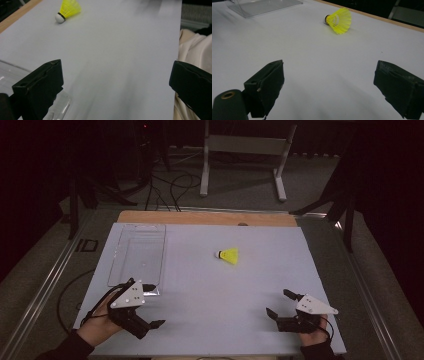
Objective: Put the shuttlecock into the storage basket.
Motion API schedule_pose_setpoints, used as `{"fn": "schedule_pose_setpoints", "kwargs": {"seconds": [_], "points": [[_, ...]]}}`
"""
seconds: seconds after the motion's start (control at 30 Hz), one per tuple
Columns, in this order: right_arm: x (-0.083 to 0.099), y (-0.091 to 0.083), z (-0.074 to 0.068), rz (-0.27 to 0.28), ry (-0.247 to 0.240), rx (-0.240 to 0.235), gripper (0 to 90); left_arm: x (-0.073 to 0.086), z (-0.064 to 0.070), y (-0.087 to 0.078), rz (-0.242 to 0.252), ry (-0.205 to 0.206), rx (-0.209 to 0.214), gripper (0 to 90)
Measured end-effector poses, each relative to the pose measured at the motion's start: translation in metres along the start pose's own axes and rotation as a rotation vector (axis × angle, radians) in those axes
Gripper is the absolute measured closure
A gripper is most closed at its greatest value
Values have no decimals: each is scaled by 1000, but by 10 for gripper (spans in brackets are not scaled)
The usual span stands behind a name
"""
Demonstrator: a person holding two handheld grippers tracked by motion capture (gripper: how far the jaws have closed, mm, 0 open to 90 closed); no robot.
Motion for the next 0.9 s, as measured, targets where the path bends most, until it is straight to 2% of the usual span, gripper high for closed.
{"fn": "schedule_pose_setpoints", "kwargs": {"seconds": [0.07, 0.2, 0.27, 0.43, 0.73, 0.9], "points": [[0, 0, 0, -2, -1, 1, 98, -2, 1, 2, -22, 14, 12, 2], [1, 0, -1, -6, -2, -2, 98, -4, -1, 8, -62, 16, 47, 2], [1, 0, 0, -6, -4, 2, 98, -5, -1, 9, -73, 21, 51, 2], [1, 0, -1, -7, -3, -4, 98, -9, 1, 20, -132, 41, 105, 2], [1, 0, -1, -6, -2, -6, 98, -19, 1, 29, -183, 70, 142, 2], [1, 0, -1, -7, -1, -8, 98, -25, 1, 33, -199, 82, 184, 2]]}}
Point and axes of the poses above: each handheld gripper's, and its own axes: y roughly forward along the jaws, x roughly out of its underside, z roughly to its right, the point moved 10 cm from there along y, roughly forward along the jaws, and after that the axes turned 11 degrees about x, right-handed, at the moved point
